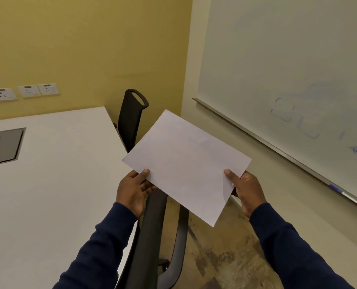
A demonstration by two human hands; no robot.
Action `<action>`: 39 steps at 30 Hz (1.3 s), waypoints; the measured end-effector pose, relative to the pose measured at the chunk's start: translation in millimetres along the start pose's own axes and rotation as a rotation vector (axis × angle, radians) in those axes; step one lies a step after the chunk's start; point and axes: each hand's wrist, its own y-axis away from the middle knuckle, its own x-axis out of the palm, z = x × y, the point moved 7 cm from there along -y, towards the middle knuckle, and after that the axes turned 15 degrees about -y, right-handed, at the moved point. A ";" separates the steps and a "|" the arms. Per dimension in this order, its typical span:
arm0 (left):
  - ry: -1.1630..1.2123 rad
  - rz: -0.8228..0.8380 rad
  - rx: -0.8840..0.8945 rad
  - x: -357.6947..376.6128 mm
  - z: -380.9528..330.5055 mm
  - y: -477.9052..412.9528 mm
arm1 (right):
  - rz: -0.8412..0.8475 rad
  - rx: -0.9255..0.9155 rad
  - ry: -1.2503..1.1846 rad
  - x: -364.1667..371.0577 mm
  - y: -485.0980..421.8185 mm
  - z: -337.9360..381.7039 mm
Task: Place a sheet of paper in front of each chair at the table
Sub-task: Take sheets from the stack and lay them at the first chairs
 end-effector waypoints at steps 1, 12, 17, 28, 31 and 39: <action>-0.004 -0.016 0.007 5.3 -0.5 -10.2 | 0.016 -0.002 0.003 0.8 -18.4 1.4; 0.031 -0.329 0.051 60.2 -8.7 -125.3 | 0.269 0.028 -0.008 6.9 -232.5 15.1; 0.077 -0.455 0.063 83.3 -11.2 -160.1 | 0.387 0.067 -0.003 31.6 -310.4 24.3; 0.160 -0.651 0.149 56.5 -43.2 -268.7 | 0.575 0.126 0.022 164.6 -454.4 5.8; 0.157 -0.664 0.168 37.5 -60.1 -318.6 | 0.597 0.127 0.007 220.5 -491.5 -3.1; 0.129 -0.673 0.134 -16.1 -103.6 -442.0 | 0.653 0.178 0.012 371.7 -579.8 -21.7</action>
